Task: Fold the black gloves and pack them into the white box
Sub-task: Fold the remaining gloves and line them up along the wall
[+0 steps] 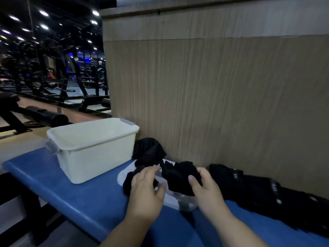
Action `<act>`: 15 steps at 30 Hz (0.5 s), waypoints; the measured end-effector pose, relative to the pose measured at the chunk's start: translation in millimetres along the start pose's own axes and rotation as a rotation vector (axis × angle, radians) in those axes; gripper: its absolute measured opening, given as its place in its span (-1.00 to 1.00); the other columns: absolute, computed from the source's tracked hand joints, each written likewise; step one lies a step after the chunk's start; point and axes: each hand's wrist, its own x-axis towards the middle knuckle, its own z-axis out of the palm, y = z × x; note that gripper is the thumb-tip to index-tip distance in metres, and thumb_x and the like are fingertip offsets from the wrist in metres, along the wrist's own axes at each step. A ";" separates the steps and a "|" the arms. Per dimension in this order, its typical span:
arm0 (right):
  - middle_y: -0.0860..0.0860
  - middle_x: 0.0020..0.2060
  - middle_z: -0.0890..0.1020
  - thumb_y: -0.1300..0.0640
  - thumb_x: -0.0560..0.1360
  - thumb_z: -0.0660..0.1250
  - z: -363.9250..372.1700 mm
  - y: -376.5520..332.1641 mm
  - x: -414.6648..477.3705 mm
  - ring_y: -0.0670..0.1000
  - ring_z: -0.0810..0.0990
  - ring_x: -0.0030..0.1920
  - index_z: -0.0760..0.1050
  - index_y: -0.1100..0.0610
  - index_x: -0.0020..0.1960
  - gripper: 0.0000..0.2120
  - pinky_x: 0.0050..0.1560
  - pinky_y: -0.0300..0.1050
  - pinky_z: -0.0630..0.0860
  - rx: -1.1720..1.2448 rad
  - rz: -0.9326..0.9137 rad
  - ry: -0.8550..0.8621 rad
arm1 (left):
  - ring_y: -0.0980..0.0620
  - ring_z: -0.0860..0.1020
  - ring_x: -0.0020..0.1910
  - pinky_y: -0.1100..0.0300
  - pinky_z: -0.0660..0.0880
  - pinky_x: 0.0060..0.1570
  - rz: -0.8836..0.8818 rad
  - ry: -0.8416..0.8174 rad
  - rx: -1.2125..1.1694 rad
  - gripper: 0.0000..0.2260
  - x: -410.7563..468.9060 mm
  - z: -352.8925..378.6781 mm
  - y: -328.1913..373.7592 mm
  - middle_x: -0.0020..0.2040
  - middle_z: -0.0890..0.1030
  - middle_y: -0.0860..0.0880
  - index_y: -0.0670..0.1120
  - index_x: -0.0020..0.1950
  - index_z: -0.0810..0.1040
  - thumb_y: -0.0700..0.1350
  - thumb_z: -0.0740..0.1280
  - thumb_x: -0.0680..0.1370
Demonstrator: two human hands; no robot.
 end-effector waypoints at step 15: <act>0.06 -0.05 0.68 0.18 0.60 0.22 -155.9 37.2 -108.8 0.07 0.65 0.03 0.47 0.07 0.12 -0.87 0.10 -0.02 0.56 0.138 0.219 -0.066 | 0.08 0.57 0.14 0.10 0.49 0.21 -0.403 -0.617 -0.677 -0.73 -67.0 102.4 112.7 0.20 0.55 0.01 0.11 0.16 0.43 0.08 0.38 0.50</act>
